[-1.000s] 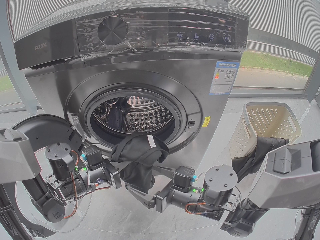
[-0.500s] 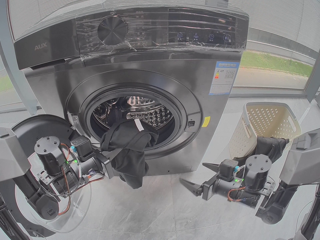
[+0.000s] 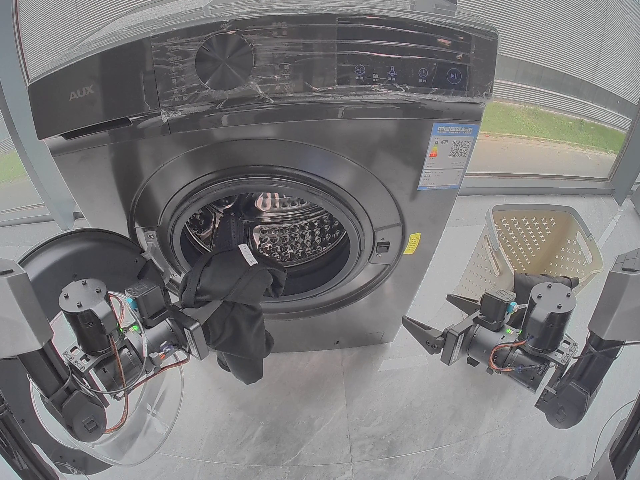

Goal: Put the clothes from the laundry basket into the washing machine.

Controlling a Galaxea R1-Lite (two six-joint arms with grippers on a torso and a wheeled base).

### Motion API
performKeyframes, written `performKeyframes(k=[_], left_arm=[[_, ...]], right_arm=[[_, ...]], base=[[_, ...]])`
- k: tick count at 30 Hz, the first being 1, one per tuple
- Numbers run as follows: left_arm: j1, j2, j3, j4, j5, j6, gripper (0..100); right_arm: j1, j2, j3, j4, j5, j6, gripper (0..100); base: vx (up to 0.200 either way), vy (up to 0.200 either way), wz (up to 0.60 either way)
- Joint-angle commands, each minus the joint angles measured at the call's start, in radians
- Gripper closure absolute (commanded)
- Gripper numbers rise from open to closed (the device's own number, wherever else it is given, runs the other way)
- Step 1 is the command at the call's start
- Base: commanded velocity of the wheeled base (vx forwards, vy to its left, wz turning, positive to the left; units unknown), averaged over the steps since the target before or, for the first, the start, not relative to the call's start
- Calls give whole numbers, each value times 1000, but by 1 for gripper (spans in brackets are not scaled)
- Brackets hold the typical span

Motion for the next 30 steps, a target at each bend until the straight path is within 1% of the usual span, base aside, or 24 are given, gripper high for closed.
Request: performKeyframes(k=[1,4,8,13,17,20,26,28,30], left_arm=[[1,5,12,-2,0,-2,100],[1,8,0,-2,0,-3,100],[-2,8,1,-2,0,-2,100],[-6,8,4,-2,0,-2,100],[-23,10,10,-4,2,6,100],[-25,10,12,-2,2,6,100],[-35,13,15,-2,4,7,100],[-42,21,12,-2,5,18,100],[-61,22,10,-2,7,18,100]], right_arm=[[3,-10,2,0,-1,2,0],[9,-2,6,-2,-3,5,0],[12,-4,11,-2,-3,7,0],[18,-4,12,-2,-3,7,0],[21,-10,17,-2,-3,7,0],[23,-11,32,-2,-3,7,0],[26,-10,32,-2,-3,7,0],[36,-10,32,-3,-3,7,0],[46,-11,34,-2,-3,7,0]], base=[[0,0,0],[0,0,0],[200,0,0],[0,0,0],[0,0,0],[0,0,0],[0,0,0],[0,0,0],[0,0,0]])
